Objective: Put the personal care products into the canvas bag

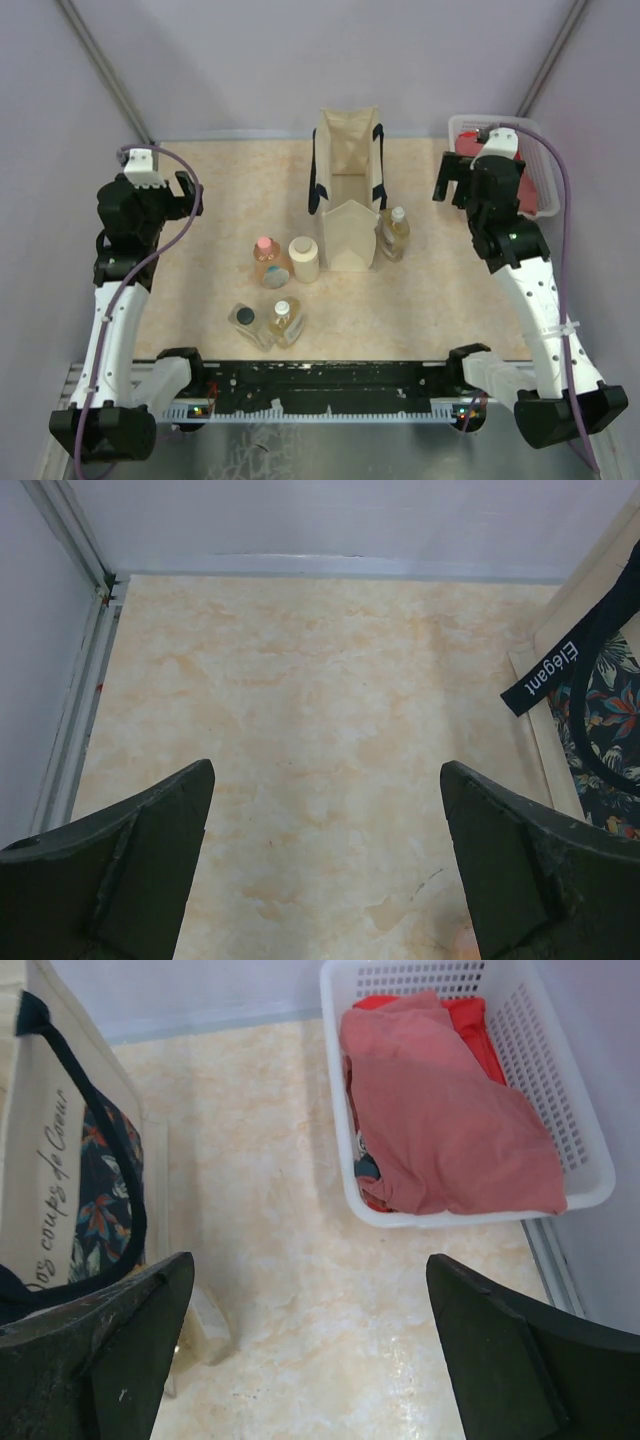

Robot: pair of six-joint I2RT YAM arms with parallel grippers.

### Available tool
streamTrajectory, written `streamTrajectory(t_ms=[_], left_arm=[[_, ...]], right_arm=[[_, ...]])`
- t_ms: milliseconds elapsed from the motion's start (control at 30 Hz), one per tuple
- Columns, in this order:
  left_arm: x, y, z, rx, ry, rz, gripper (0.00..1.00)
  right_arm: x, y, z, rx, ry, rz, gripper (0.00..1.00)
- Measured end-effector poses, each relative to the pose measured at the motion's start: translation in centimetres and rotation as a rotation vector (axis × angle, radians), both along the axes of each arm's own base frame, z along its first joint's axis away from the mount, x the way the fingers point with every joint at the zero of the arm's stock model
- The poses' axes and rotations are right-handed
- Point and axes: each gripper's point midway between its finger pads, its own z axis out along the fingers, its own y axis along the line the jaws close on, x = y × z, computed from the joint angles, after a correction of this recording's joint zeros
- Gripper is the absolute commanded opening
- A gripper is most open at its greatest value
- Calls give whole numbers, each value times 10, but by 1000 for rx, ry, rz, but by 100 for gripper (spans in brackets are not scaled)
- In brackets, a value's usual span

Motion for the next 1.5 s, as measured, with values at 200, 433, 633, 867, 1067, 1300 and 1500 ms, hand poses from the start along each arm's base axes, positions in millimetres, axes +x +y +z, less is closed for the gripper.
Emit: streamTrajectory(t_ms=[200,433,633,867,1067,1300,1500], left_arm=[[3,1,-1,-37,-1,19,100],[14,-7,-8,-47,17,-27,100],[15,-20,-9,-40,18,-108,100],[15,-21,-10,3,13,-136,100],[14,-34,-3,-26,-6,-202,100],[39,-74,24,-151,-49,-379,100],[61,-150,43,-159,-62,-571,100]], right_arm=[[4,11,38,29,-20,54,99],[17,51,65,90,-9,182,99],[21,115,52,74,83,339,99],[33,140,5,43,236,358,99],[34,132,1,-1,270,291,99],[24,106,-15,-38,305,155,99],[12,92,-38,-30,342,128,99]])
